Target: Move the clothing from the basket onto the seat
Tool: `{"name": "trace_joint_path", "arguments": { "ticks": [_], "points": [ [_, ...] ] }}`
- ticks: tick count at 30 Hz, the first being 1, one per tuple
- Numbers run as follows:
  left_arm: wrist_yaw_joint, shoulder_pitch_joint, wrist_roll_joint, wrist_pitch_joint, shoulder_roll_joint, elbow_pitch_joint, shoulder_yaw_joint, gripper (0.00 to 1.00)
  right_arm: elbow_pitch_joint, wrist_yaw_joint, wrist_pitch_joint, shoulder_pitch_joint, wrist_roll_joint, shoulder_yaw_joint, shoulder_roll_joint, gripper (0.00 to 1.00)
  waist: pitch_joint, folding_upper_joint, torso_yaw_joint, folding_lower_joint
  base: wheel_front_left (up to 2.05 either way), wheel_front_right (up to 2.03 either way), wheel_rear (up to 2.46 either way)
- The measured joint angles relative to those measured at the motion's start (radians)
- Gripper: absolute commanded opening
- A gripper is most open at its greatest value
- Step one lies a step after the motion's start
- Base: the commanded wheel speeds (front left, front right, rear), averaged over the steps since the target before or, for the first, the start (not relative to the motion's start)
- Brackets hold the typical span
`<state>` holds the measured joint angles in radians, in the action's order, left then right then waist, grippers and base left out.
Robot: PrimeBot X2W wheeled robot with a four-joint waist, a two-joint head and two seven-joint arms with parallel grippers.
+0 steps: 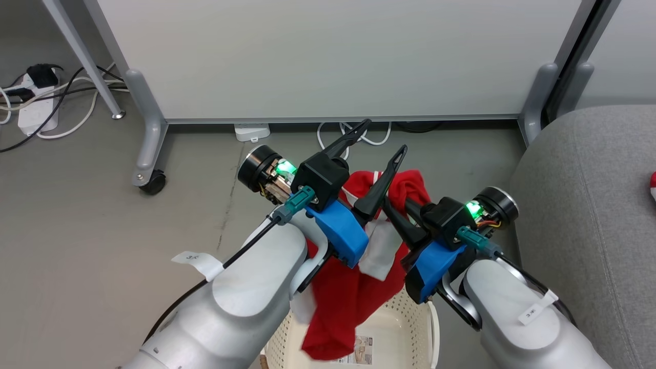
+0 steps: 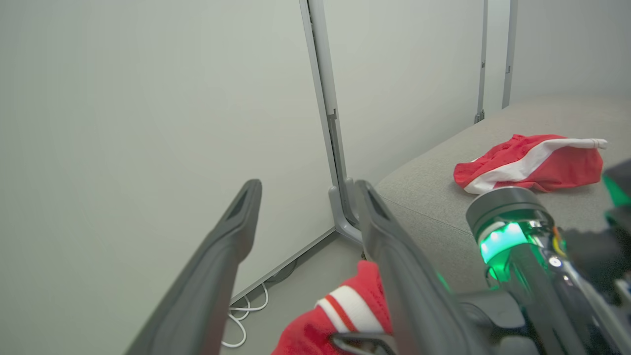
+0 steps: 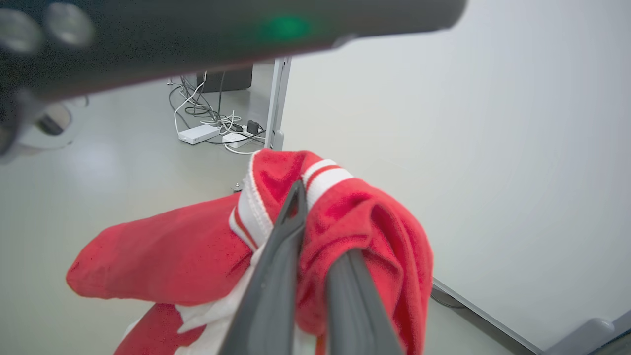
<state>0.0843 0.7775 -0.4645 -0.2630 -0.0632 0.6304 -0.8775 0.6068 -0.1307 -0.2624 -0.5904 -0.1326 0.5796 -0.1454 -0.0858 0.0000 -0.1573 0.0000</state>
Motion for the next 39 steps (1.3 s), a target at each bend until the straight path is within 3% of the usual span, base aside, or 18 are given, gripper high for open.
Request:
{"name": "trace_joint_path", "arguments": {
  "ticks": [15,39],
  "points": [
    [-0.006,-0.033,0.045,0.000,-0.021,-0.058,0.037,1.00,-0.130,0.000,0.000,0.065,0.017,-0.160,-0.012,0.00,-0.063,0.0000,0.081,0.0000,0.00,0.00,0.00],
    [0.020,-0.077,0.099,0.000,-0.027,-0.077,0.028,1.00,-0.349,0.000,0.000,0.240,0.046,-0.396,-0.002,0.00,-0.123,0.0000,0.402,0.0000,0.00,0.00,0.00]
  ]
}}
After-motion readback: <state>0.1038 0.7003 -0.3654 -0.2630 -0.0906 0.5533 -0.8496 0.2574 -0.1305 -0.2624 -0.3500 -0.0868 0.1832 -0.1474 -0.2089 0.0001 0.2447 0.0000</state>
